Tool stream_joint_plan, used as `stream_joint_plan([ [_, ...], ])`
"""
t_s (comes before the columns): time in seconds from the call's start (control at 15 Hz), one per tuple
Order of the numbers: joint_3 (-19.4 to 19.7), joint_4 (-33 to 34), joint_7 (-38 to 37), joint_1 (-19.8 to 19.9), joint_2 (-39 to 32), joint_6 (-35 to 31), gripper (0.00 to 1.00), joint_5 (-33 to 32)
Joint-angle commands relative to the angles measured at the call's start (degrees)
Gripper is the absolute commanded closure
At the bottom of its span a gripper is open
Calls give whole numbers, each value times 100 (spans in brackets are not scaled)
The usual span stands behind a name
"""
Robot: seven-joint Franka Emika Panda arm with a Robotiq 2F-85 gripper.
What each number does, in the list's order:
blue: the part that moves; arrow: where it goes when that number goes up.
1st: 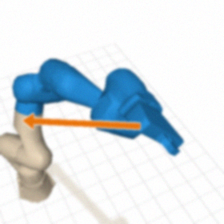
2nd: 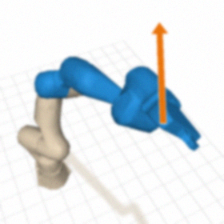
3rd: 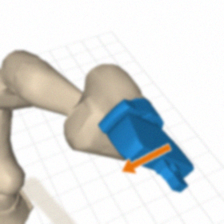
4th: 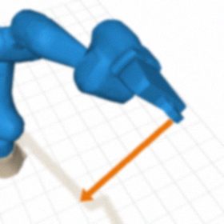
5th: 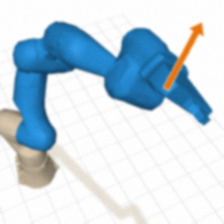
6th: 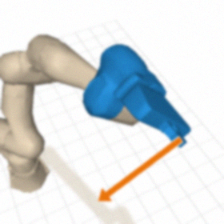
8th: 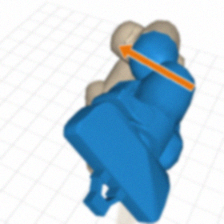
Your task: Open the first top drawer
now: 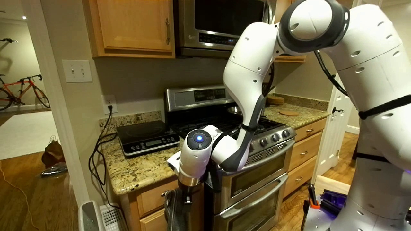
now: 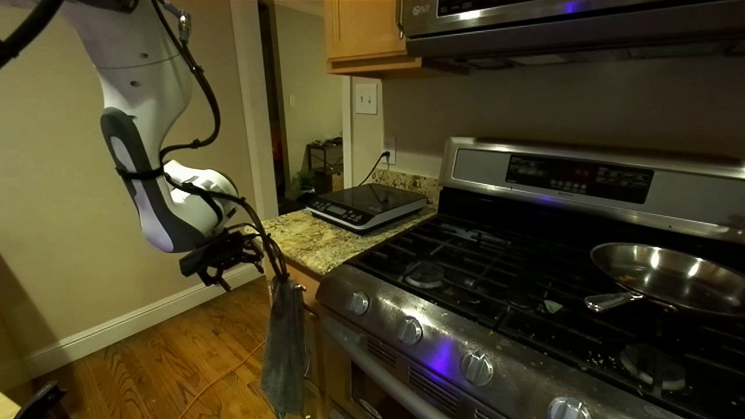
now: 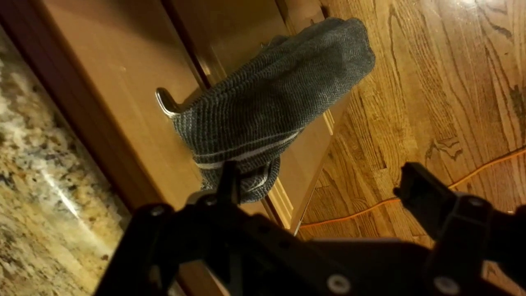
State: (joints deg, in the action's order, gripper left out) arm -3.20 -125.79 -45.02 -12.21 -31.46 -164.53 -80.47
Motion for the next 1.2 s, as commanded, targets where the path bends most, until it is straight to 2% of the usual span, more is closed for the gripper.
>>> stream_joint_plan([
  [0.0, 0, 6, -1, -6, -2, 9, 0, -8],
  [0.6, 153, 443, -361, -285, -641, 443, 0, -407],
  [1.13, 191, 665, -1610, -720, -729, 1179, 0, -1875],
])
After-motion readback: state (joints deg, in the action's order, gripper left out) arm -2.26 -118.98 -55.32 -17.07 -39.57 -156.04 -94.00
